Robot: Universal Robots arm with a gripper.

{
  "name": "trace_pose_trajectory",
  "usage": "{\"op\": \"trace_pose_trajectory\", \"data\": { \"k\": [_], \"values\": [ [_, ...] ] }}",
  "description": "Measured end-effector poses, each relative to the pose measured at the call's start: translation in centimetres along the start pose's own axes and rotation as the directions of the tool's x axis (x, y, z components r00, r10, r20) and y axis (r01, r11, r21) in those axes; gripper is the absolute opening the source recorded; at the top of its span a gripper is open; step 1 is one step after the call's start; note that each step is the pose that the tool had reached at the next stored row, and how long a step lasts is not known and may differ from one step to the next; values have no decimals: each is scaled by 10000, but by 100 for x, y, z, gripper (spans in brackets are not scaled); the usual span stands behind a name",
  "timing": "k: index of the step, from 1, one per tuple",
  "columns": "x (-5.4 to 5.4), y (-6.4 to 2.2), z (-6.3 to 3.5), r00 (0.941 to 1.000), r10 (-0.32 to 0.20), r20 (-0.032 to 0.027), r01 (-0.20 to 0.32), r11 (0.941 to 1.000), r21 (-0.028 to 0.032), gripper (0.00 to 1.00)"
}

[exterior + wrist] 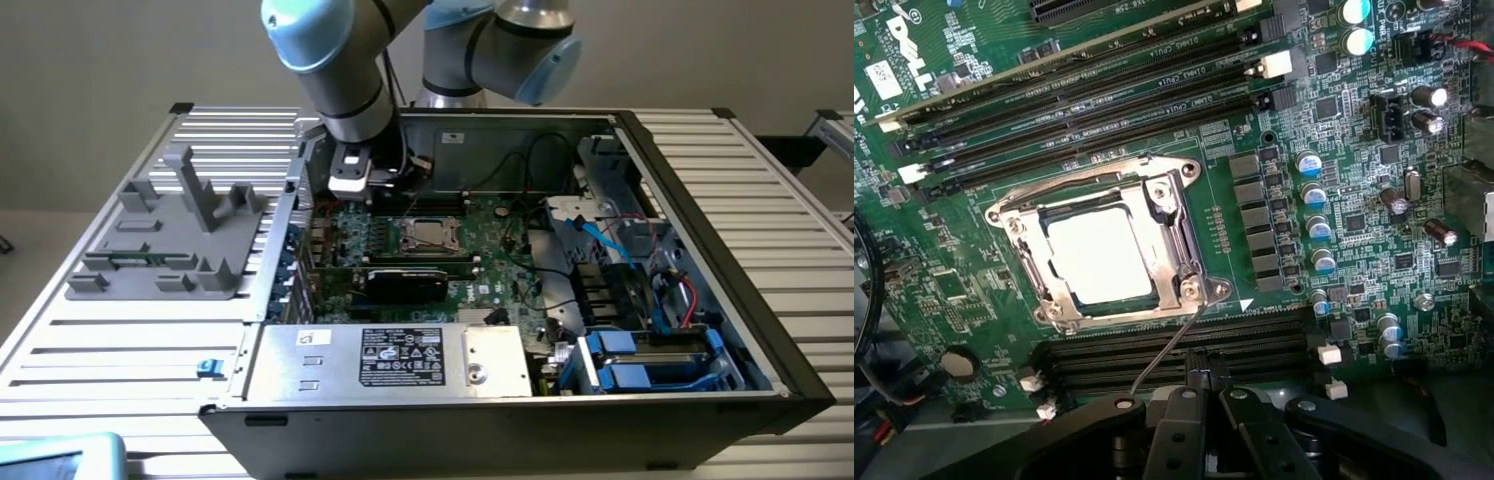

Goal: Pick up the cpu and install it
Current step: 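Install the first cpu locking lever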

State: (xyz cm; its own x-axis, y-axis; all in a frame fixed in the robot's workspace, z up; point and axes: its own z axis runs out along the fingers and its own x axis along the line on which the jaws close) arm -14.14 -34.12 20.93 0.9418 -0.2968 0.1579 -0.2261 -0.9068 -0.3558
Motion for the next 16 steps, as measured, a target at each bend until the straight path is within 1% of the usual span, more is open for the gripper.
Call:
{"op": "trace_pose_trajectory", "data": {
  "k": [8,16],
  "values": [
    [9,37,19,9995,299,-114,-299,9995,-43,11],
    [82,29,66,9989,448,-160,-448,9990,-35,11]
  ]
}}
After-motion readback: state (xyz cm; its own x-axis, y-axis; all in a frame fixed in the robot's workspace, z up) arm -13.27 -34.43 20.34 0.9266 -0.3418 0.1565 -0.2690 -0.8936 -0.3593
